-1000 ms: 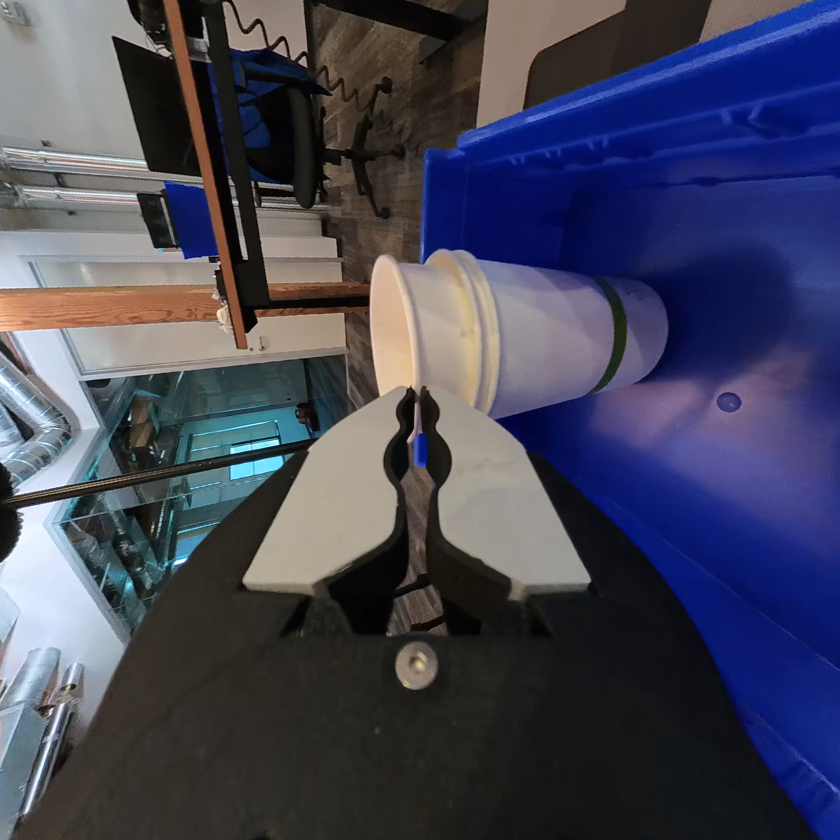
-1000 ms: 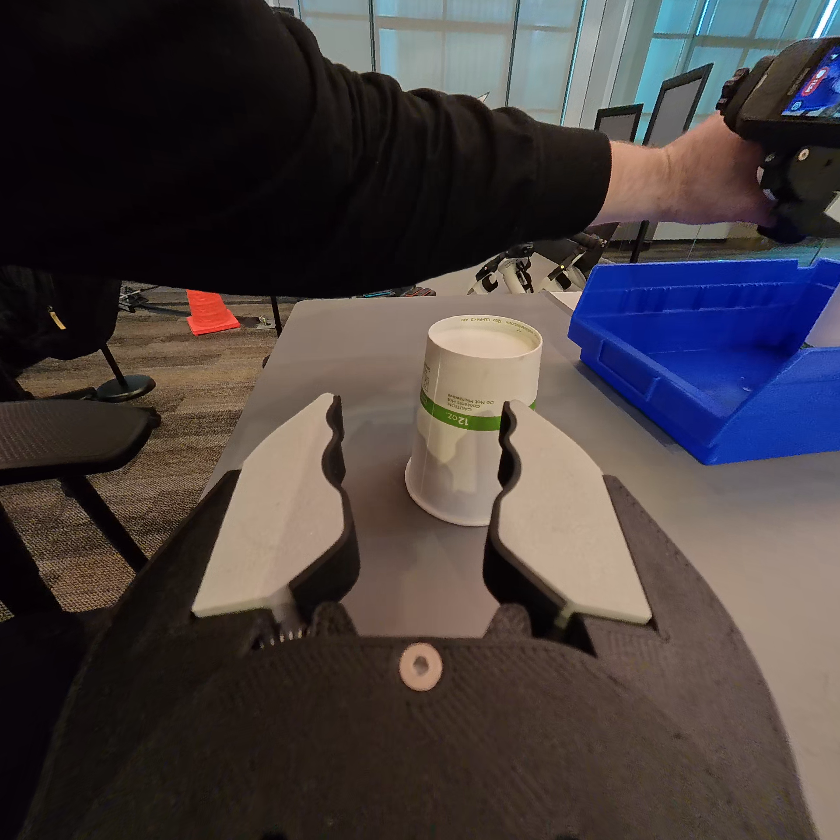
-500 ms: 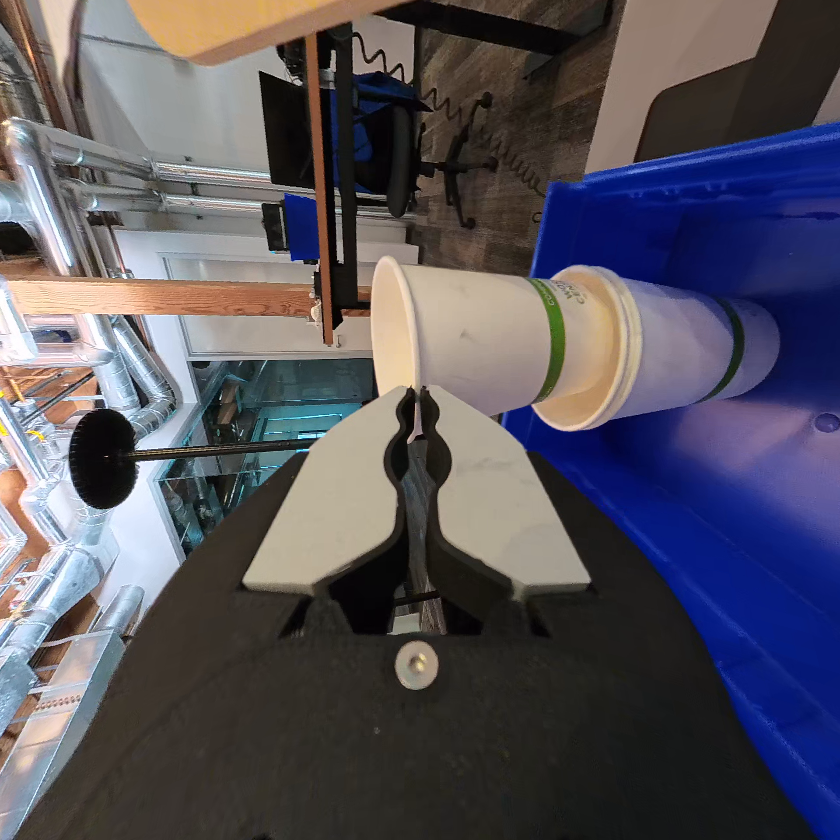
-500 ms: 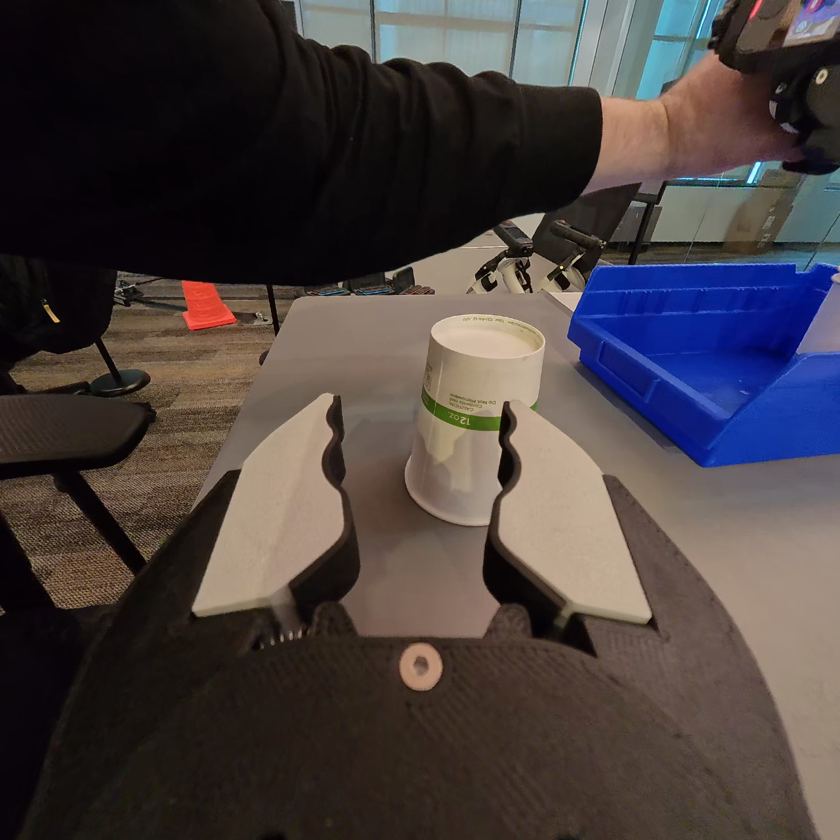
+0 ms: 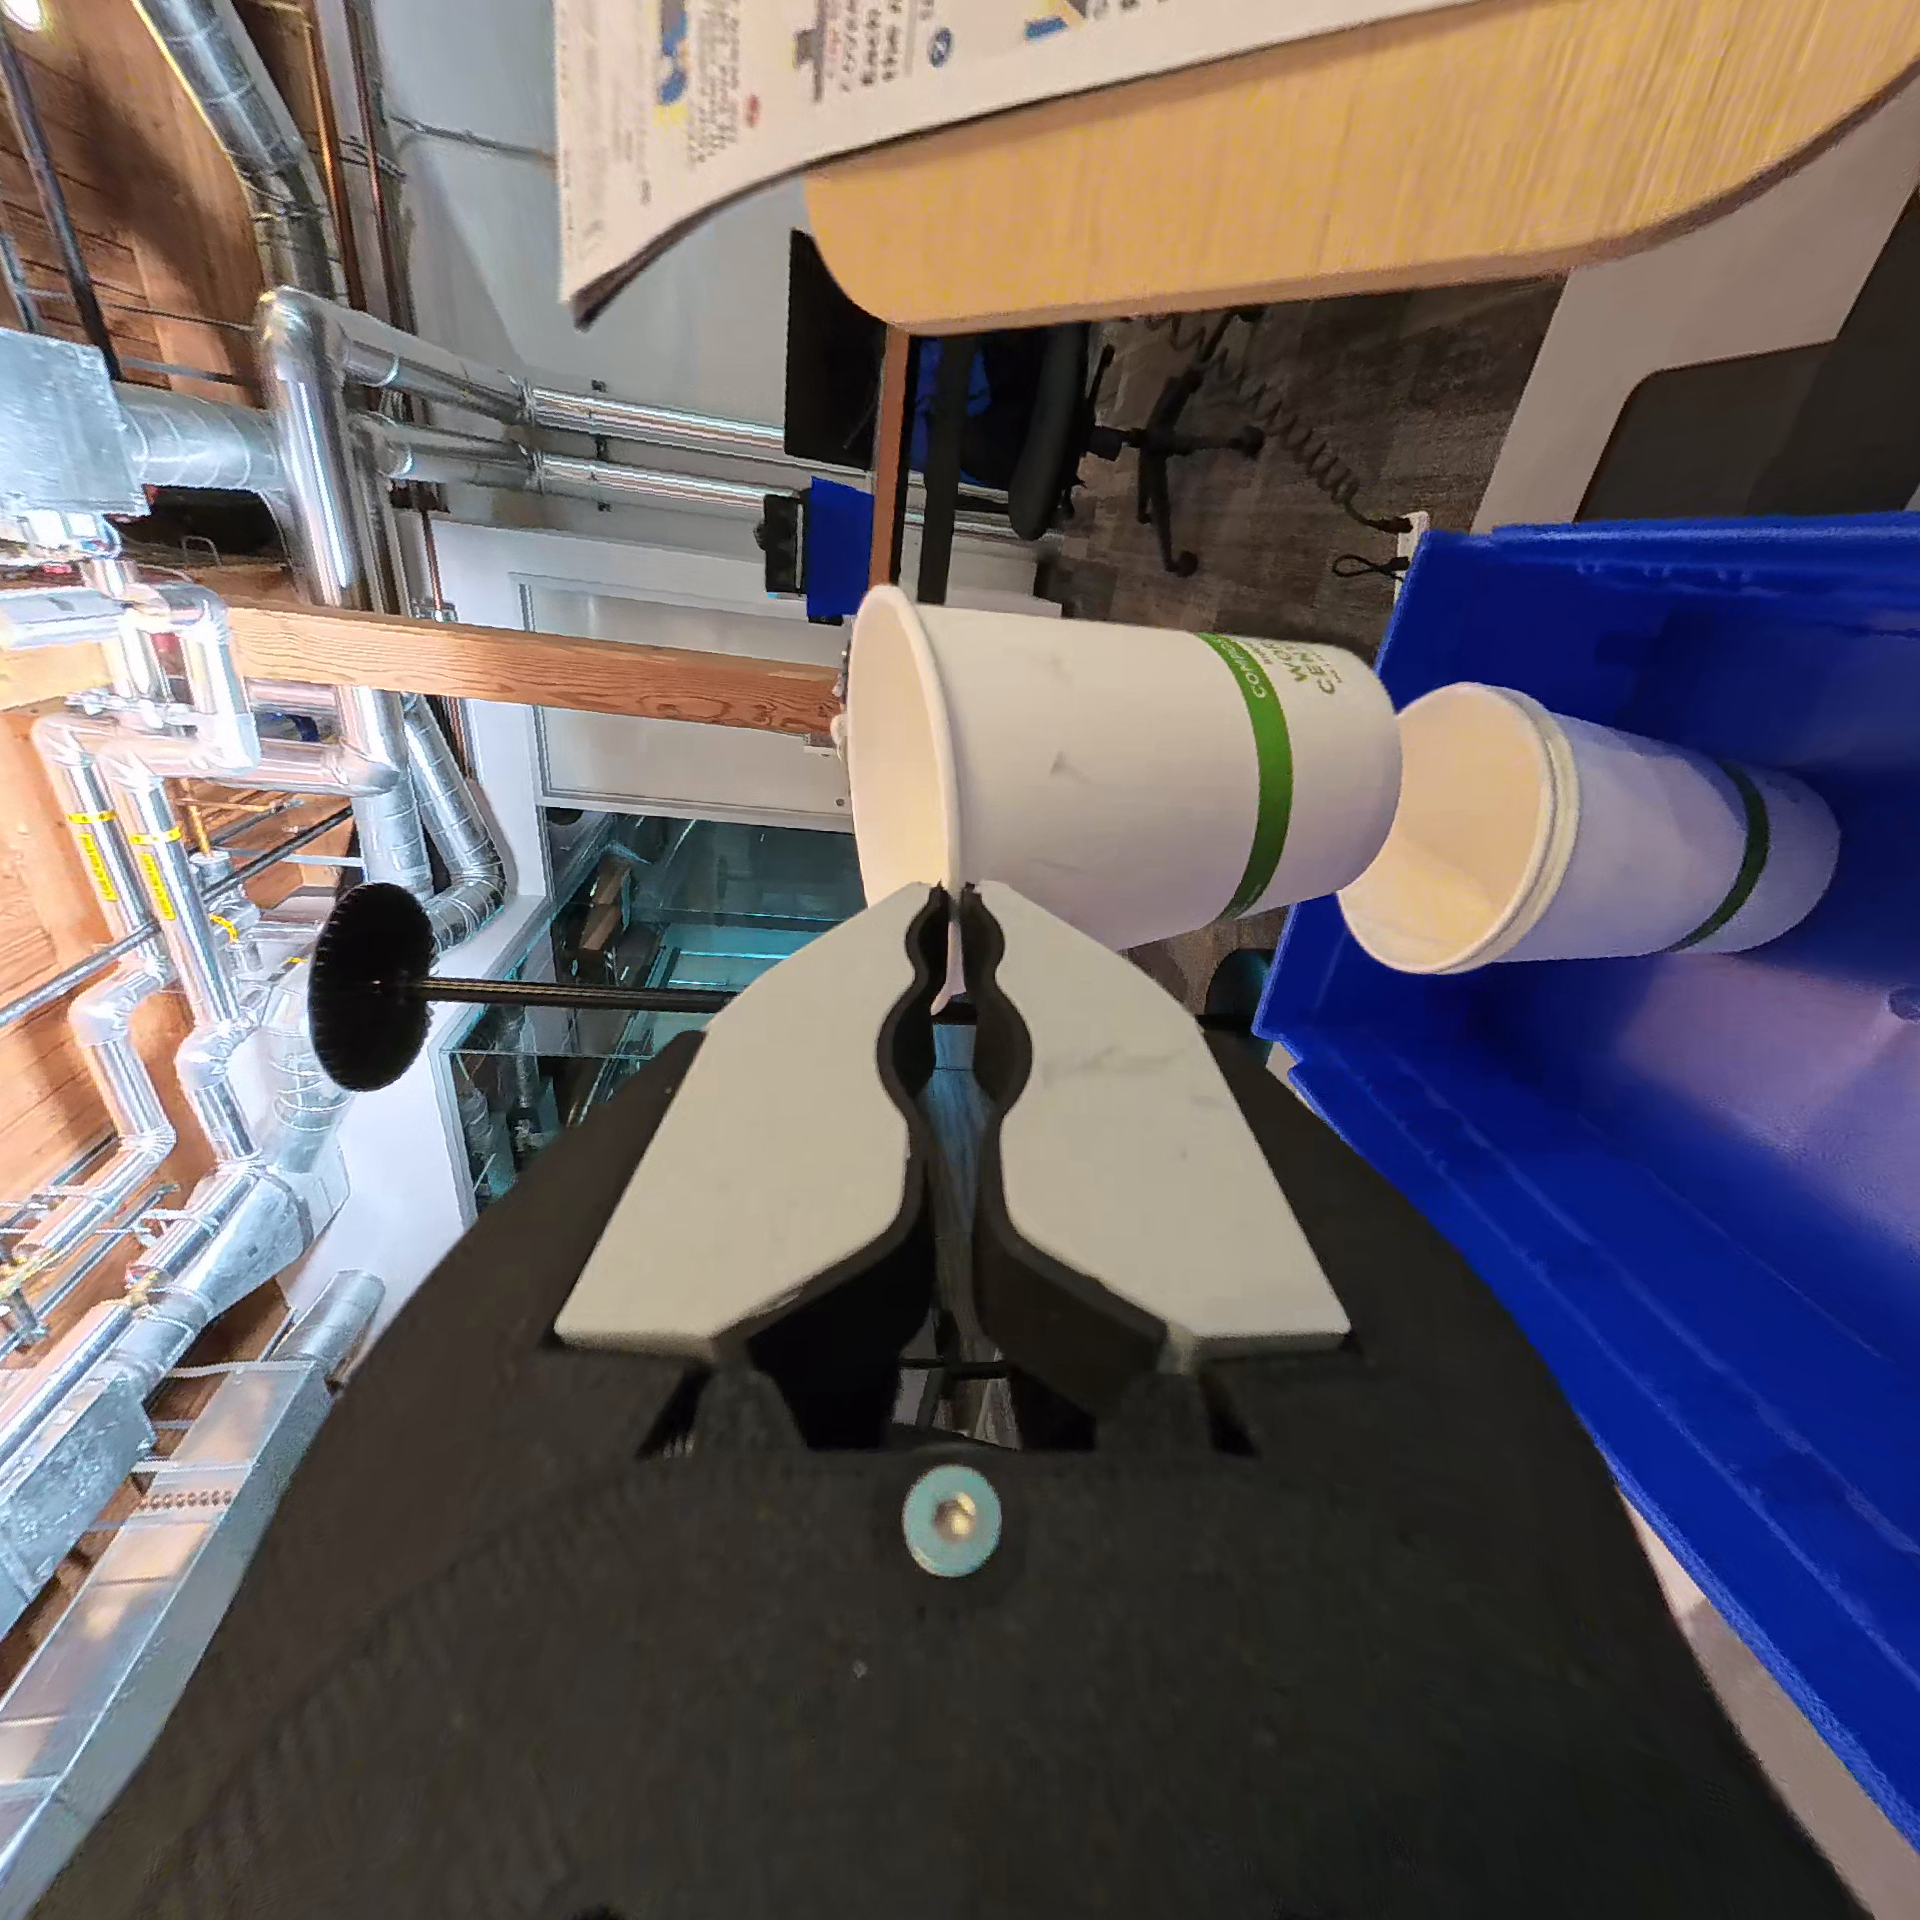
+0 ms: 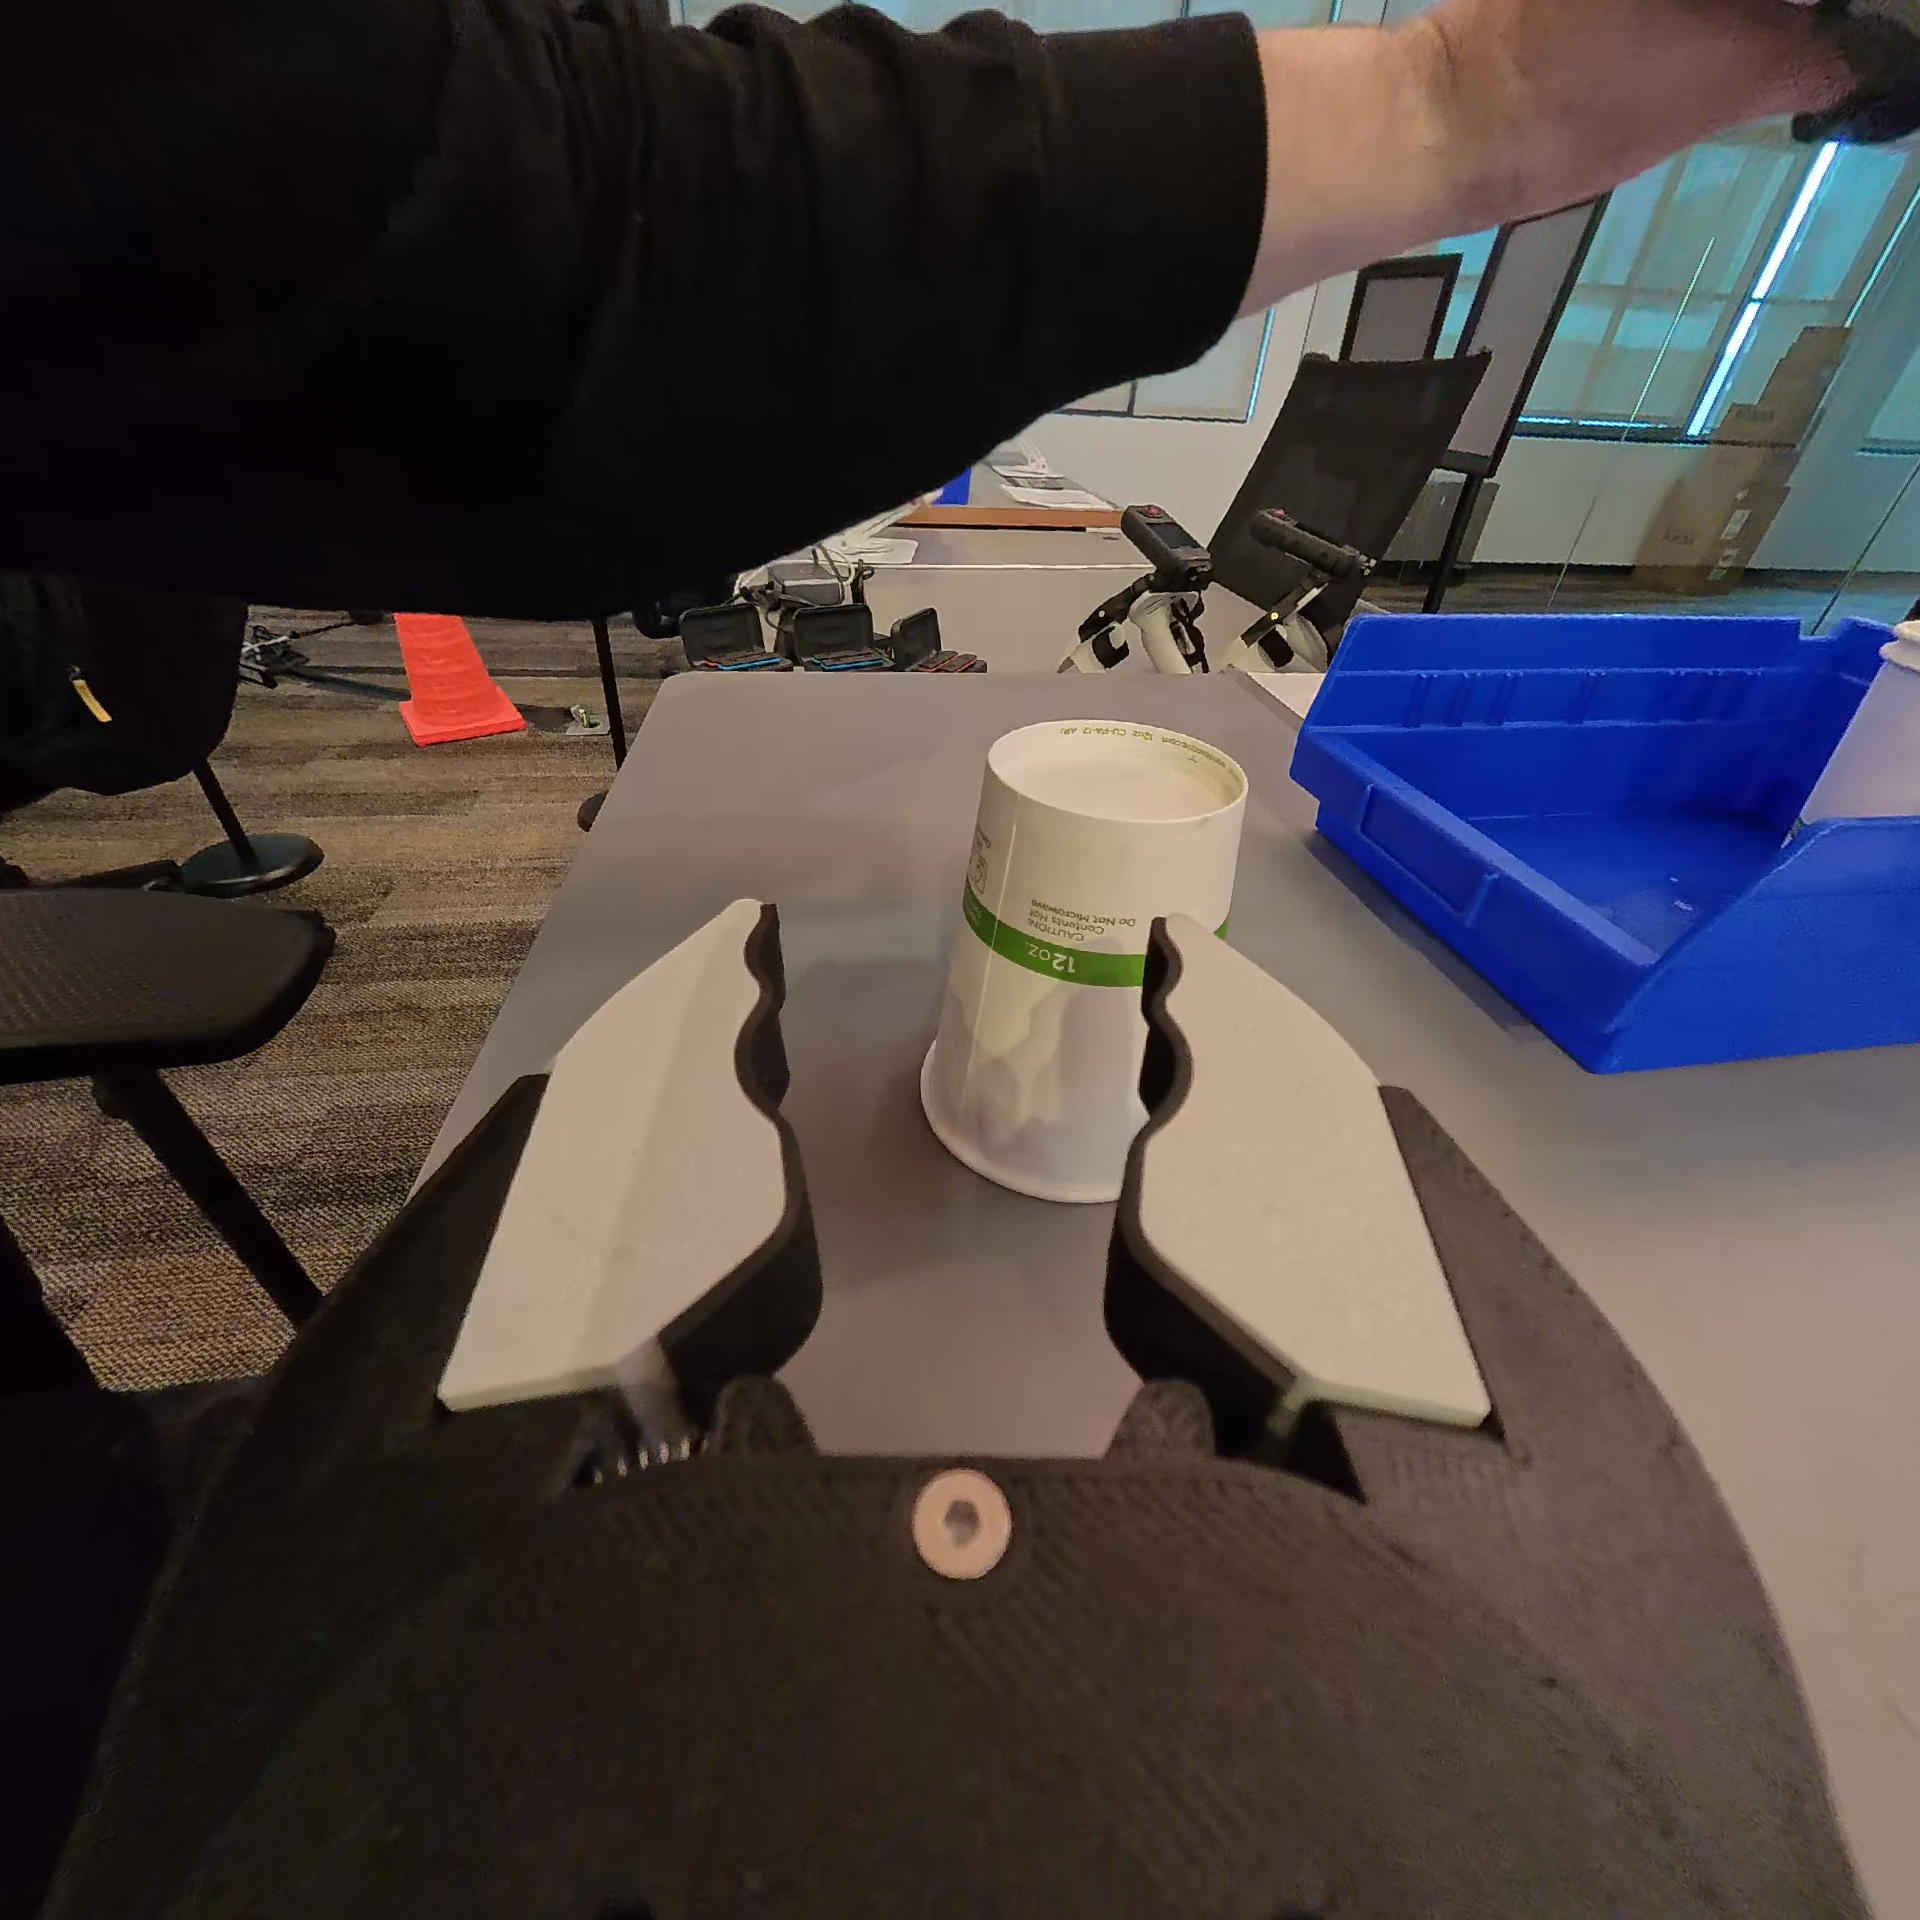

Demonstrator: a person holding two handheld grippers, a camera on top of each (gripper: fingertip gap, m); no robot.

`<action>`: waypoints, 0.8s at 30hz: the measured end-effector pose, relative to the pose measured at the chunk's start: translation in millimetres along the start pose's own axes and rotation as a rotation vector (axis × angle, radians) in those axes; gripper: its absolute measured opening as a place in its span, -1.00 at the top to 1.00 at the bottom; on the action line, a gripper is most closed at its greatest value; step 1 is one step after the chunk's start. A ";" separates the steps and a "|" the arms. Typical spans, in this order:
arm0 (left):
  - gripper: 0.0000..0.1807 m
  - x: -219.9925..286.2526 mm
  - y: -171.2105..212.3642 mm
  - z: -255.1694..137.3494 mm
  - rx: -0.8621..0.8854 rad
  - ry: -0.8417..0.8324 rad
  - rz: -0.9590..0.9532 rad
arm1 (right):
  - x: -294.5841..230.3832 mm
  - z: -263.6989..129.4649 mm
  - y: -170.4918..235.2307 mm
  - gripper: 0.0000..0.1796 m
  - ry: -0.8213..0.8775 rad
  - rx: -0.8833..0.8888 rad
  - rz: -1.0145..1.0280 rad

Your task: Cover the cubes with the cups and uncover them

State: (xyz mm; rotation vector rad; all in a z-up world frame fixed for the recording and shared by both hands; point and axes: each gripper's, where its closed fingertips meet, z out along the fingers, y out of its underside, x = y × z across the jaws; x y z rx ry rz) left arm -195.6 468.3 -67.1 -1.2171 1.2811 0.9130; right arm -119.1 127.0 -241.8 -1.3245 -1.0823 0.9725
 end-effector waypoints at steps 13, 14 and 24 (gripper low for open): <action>0.97 -9.2 -37.3 -65.2 0.077 -0.012 -0.087 | 0.7 -7.7 -15.3 0.22 0.038 0.050 -0.074; 0.97 -10.3 -41.6 -70.9 0.090 -0.011 -0.107 | 1.7 -10.6 -20.4 0.22 0.045 0.069 -0.077; 0.97 -18.3 -94.9 -136.4 0.247 0.025 -0.328 | 54.3 -42.1 -85.8 0.01 0.167 0.295 0.030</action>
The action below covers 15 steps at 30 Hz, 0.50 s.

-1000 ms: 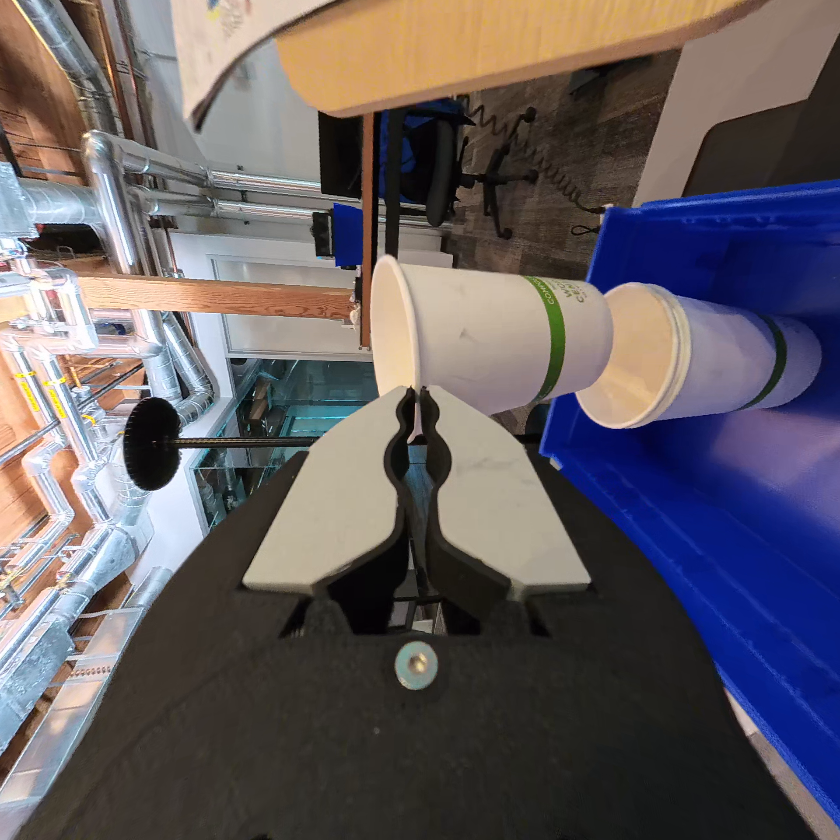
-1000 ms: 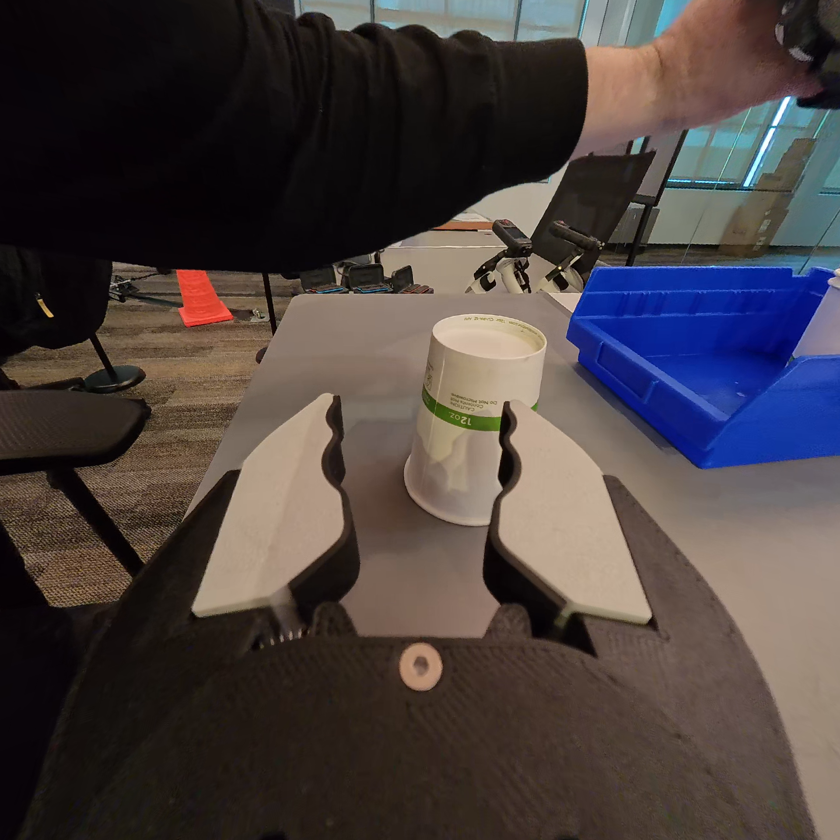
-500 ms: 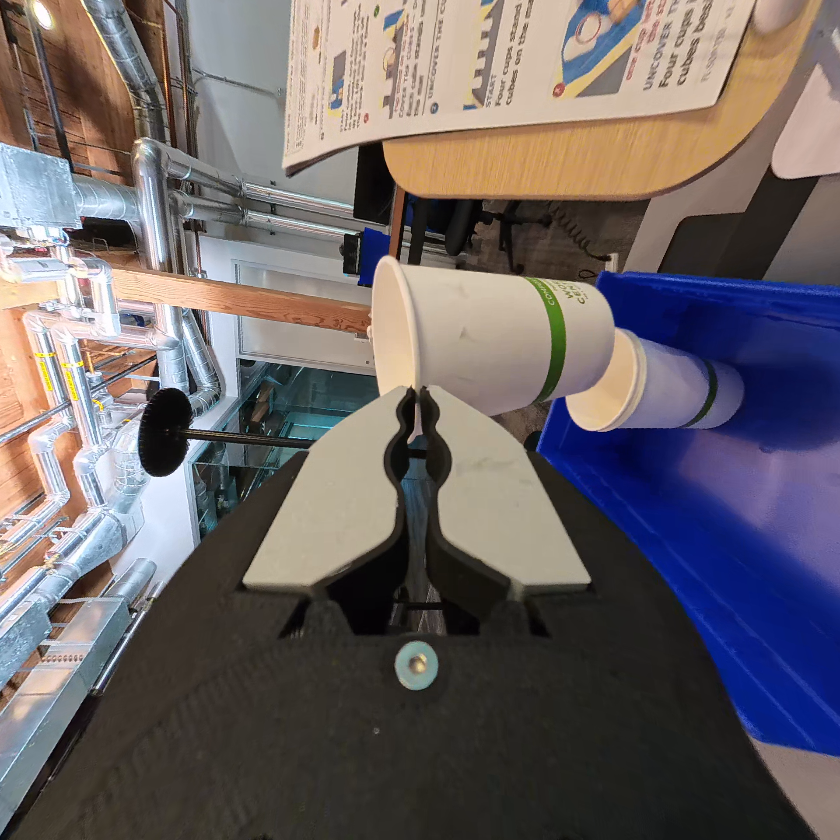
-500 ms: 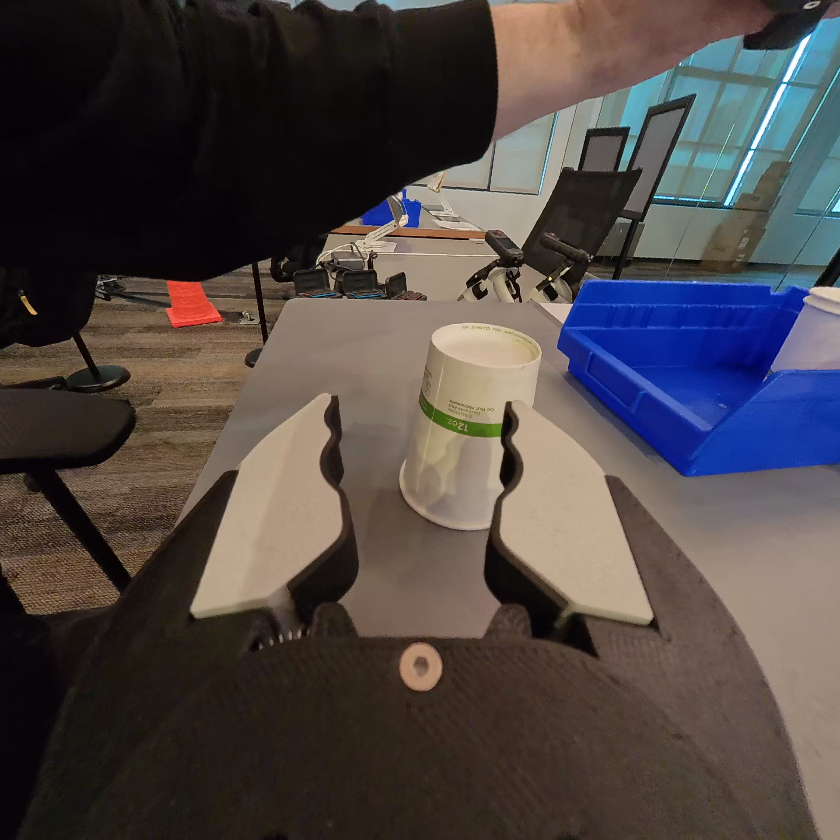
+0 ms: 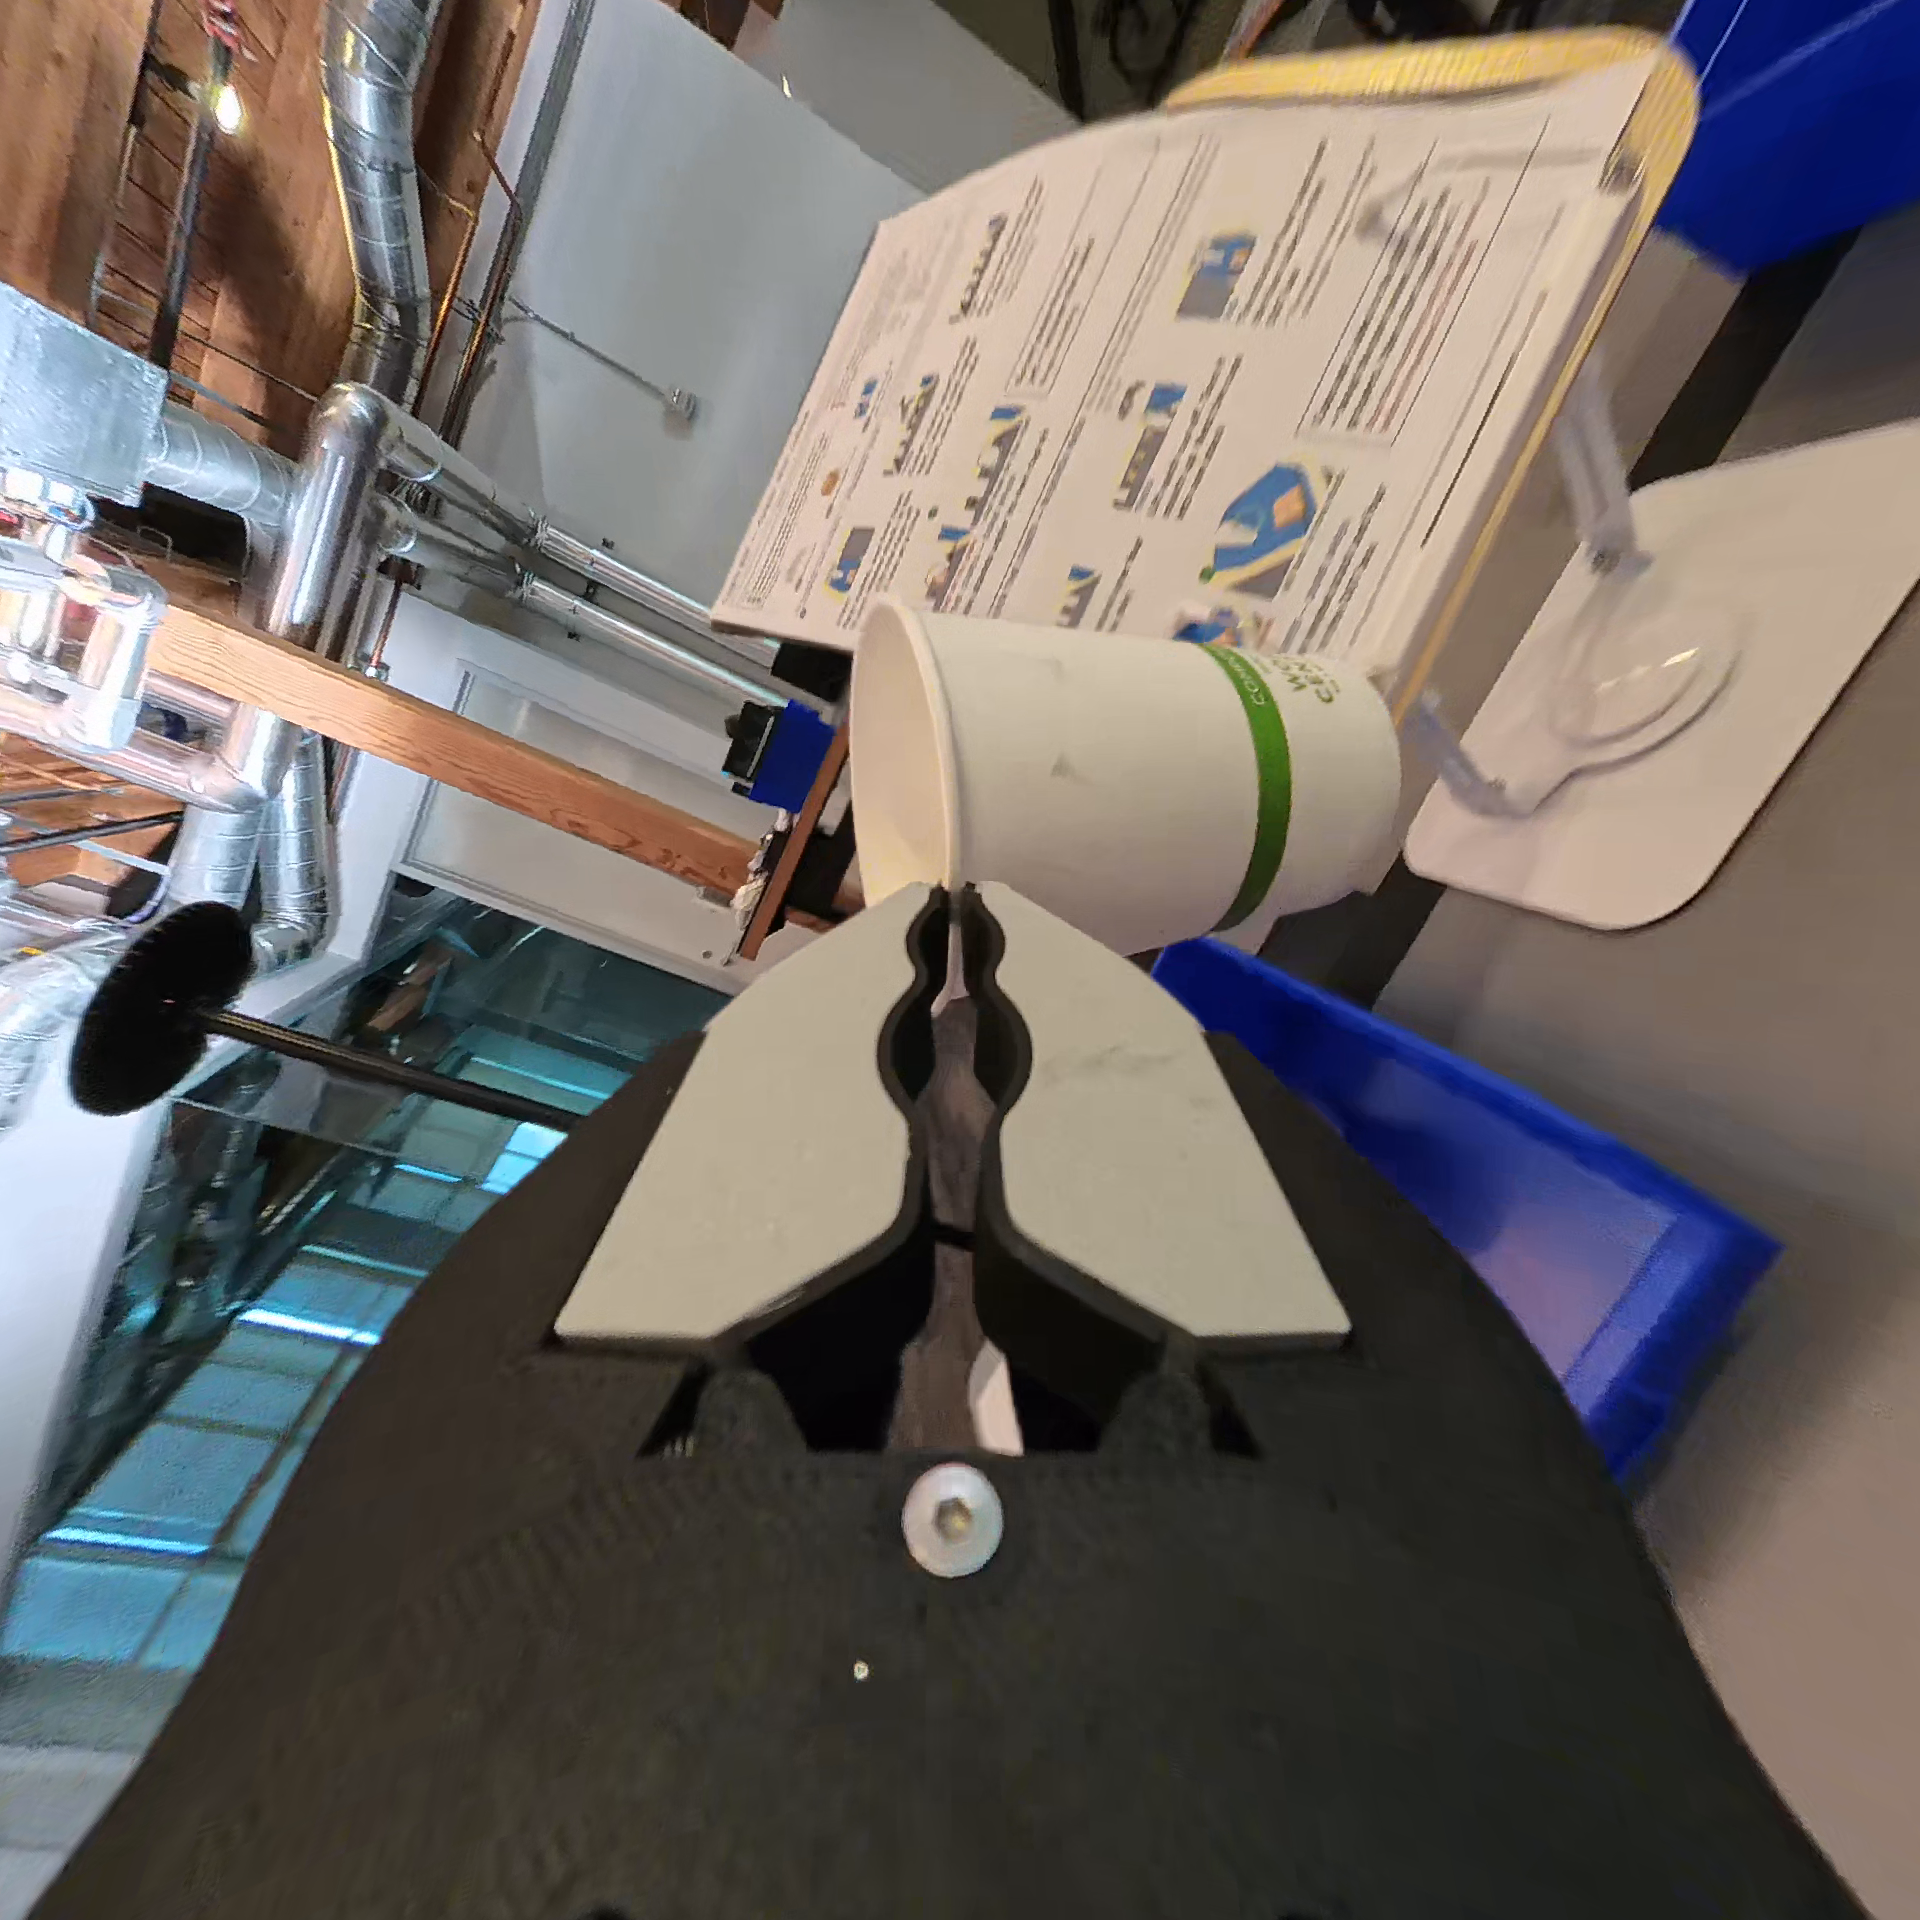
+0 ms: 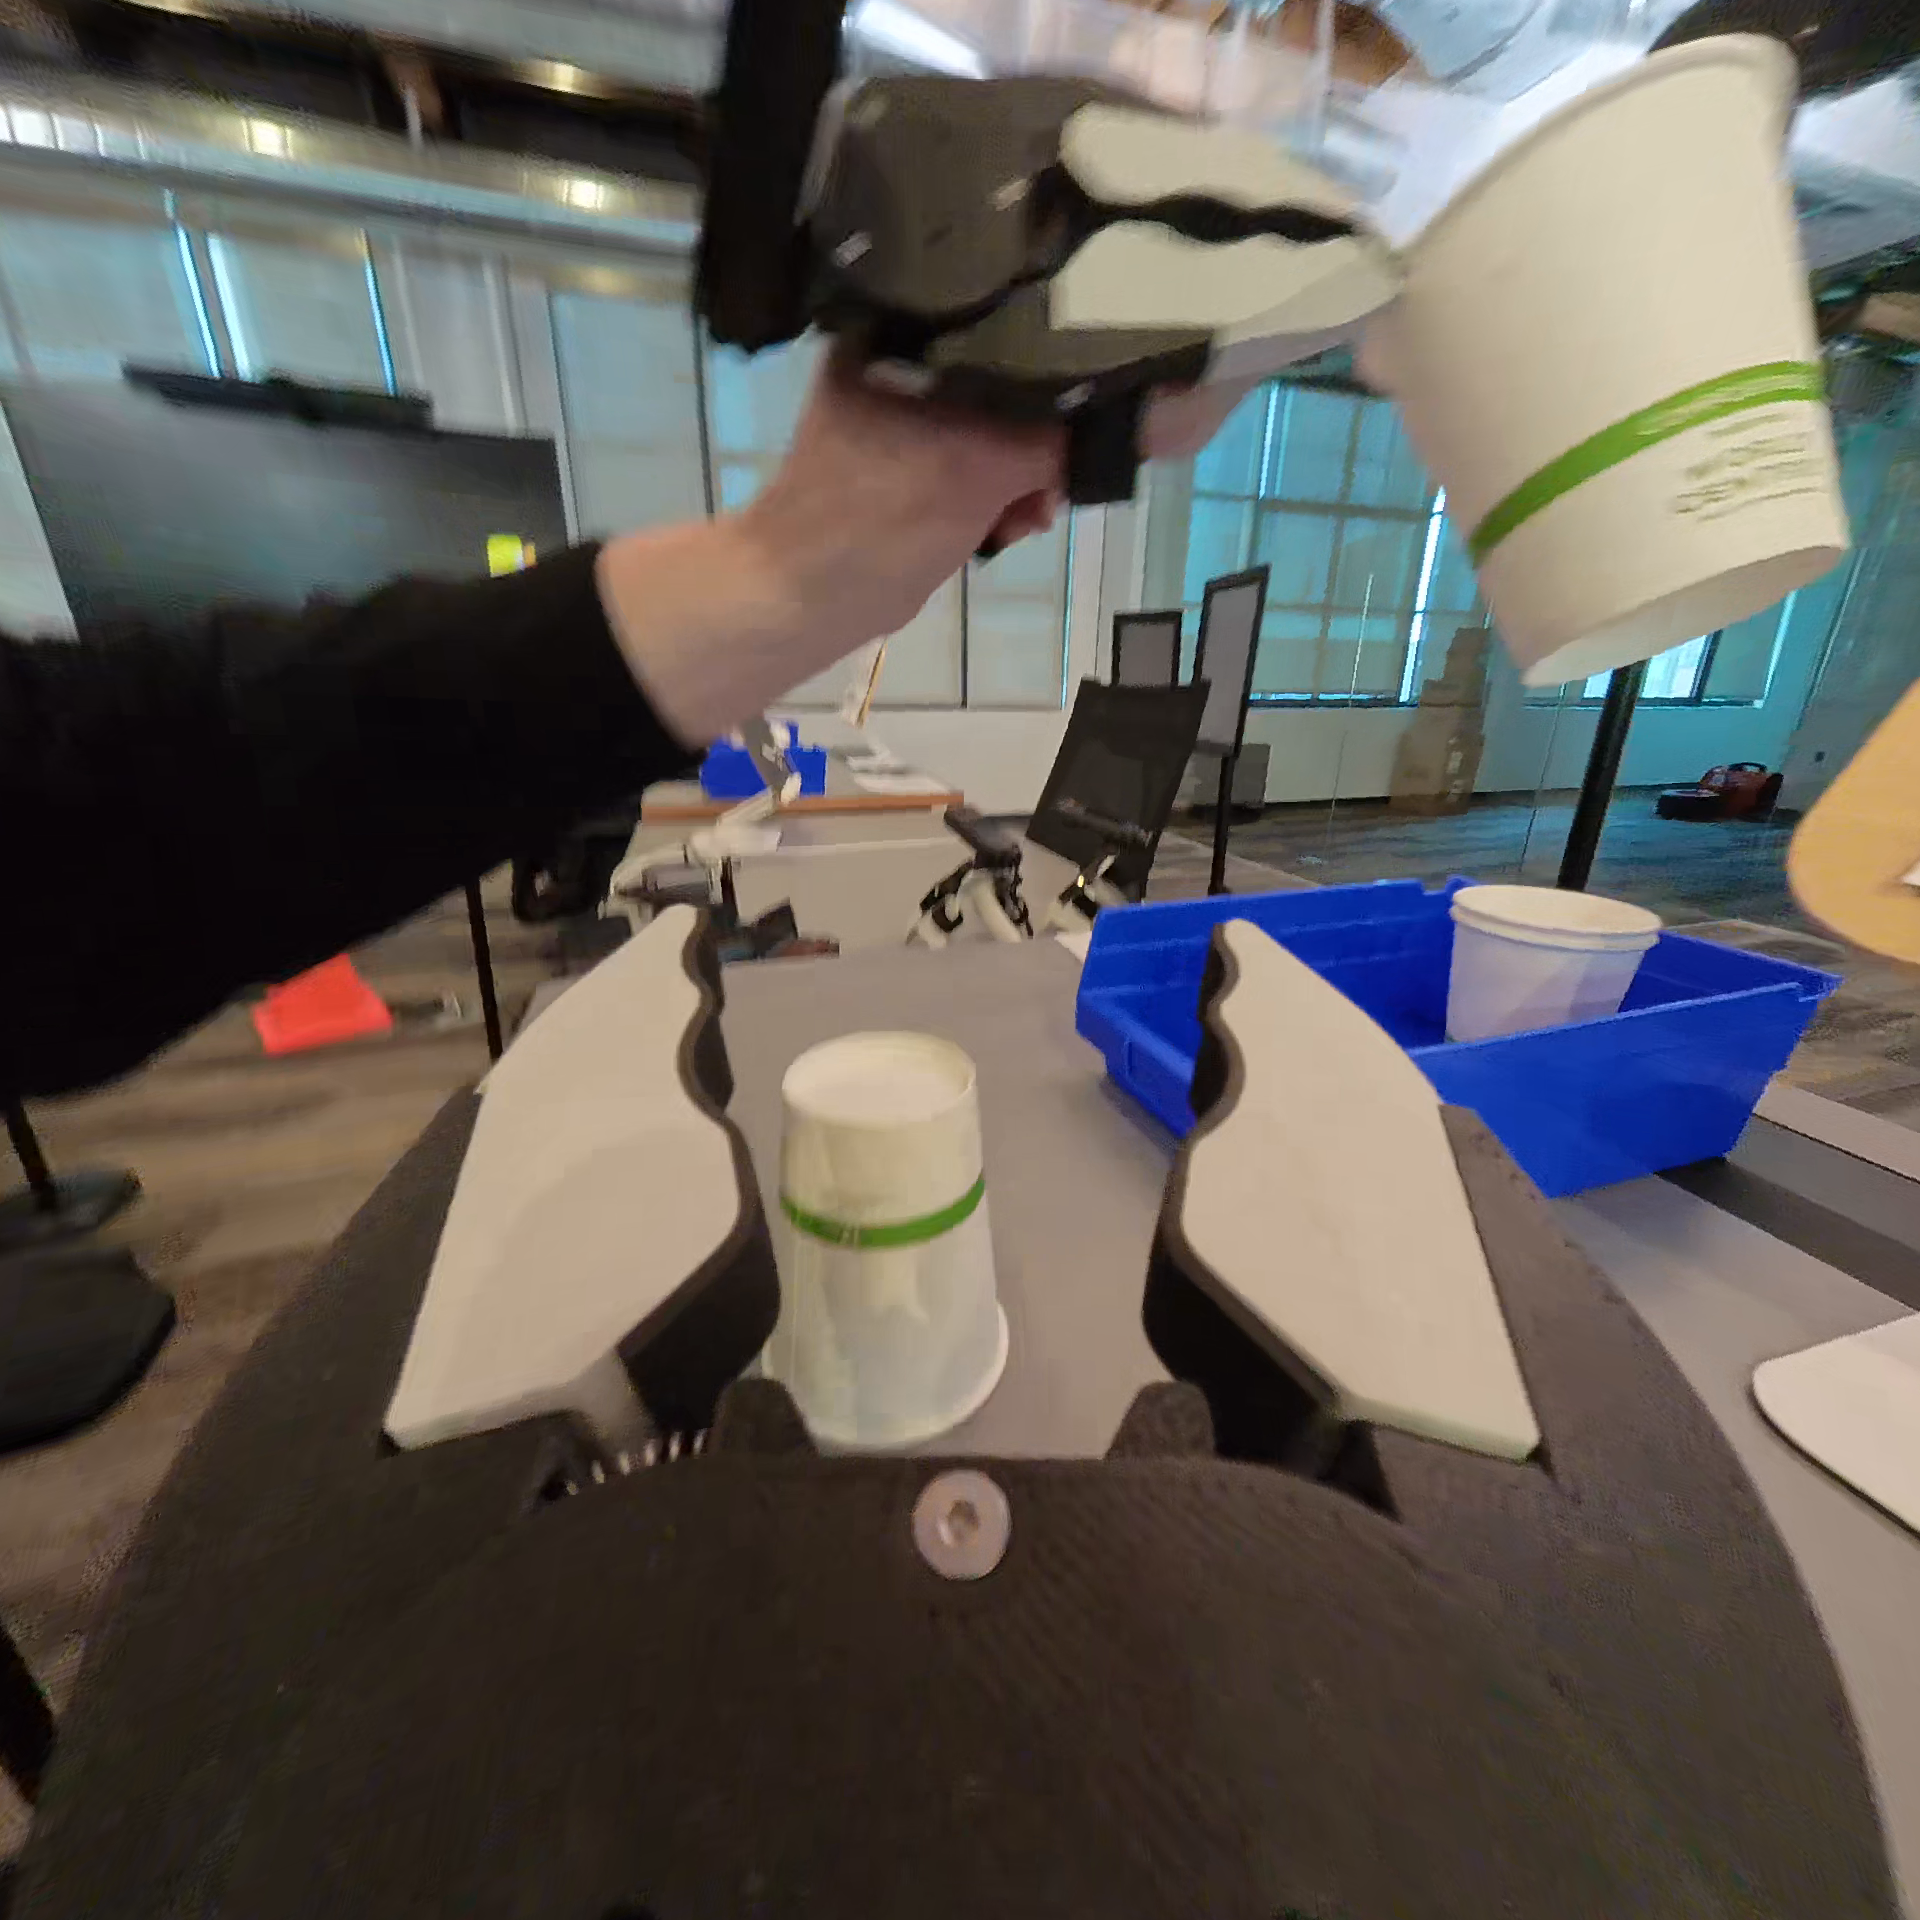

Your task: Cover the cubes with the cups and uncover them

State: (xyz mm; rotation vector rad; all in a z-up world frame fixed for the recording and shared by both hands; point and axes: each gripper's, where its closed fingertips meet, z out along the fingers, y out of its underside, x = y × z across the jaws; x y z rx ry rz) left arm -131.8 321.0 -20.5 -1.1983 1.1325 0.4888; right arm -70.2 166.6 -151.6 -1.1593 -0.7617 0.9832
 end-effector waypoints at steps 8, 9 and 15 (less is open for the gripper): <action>0.97 26.2 -61.0 -34.1 0.163 0.092 -0.208 | 96.0 2.1 -74.5 -0.37 0.102 0.262 0.333; 0.97 30.4 -67.2 -37.1 0.177 0.107 -0.225 | 102.6 1.4 -81.2 -0.38 0.096 0.292 0.358; 0.97 49.3 -83.3 -46.9 0.217 0.166 -0.287 | 108.3 -1.5 -99.8 0.00 0.005 0.377 0.386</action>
